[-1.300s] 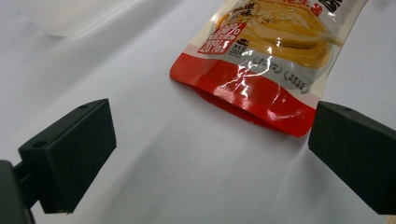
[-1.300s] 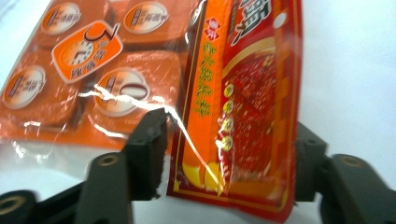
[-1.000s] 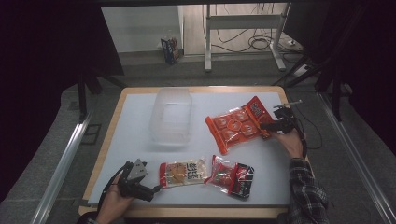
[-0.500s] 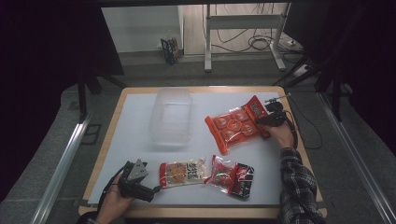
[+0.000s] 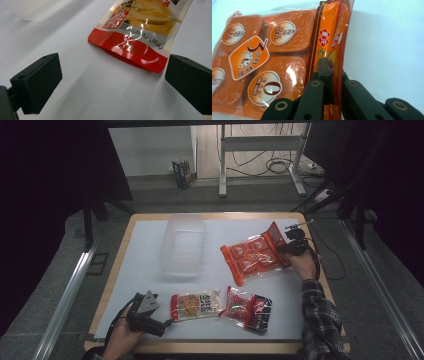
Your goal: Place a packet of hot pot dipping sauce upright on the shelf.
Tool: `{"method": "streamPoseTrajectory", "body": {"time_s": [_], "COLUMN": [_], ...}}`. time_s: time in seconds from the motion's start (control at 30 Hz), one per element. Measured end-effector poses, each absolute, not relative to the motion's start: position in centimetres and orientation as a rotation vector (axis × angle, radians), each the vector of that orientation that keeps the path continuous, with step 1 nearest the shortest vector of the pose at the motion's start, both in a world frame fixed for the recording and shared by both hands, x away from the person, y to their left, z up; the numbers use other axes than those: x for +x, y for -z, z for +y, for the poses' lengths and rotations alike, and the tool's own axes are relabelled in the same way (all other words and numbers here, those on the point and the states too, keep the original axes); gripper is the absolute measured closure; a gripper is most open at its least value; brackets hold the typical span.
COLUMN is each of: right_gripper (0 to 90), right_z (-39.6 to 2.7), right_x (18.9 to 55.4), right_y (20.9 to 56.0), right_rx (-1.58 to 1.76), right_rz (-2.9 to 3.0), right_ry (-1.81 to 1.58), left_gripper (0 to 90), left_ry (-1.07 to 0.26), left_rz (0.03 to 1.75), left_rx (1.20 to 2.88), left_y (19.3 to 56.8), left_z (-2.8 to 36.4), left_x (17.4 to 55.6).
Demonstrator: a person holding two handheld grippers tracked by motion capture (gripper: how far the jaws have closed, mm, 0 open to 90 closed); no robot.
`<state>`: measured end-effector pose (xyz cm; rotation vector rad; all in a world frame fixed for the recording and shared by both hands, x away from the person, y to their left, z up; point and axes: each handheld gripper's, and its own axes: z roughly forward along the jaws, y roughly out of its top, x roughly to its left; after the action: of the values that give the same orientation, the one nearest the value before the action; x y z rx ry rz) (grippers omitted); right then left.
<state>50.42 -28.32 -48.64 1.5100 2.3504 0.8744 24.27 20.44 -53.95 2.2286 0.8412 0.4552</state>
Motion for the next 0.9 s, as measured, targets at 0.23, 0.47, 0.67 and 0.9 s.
{"method": "streamPoseTrajectory", "body": {"time_s": [0.23,0.47,0.67,0.9], "right_gripper": [88.6,88.6,88.6,88.6], "right_z": [-27.8,-27.5,-26.7,-25.7], "right_x": [49.6,48.5,47.6,46.8], "right_y": [46.8,44.7,42.5,40.3], "right_rx": [1.381,1.361,1.343,1.294], "right_rz": [2.354,2.334,2.31,2.307], "right_ry": [-0.865,-0.902,-0.975,-1.031], "left_gripper": [1.0,1.0,1.0,1.0], "left_ry": [-0.459,-0.458,-0.463,-0.464], "left_rz": [0.836,0.832,0.832,0.833], "left_rx": [2.228,2.233,2.228,2.223], "left_y": [53.9,53.9,53.9,53.8], "left_z": [20.4,20.3,20.4,20.4], "left_x": [24.2,24.2,24.2,24.2]}}
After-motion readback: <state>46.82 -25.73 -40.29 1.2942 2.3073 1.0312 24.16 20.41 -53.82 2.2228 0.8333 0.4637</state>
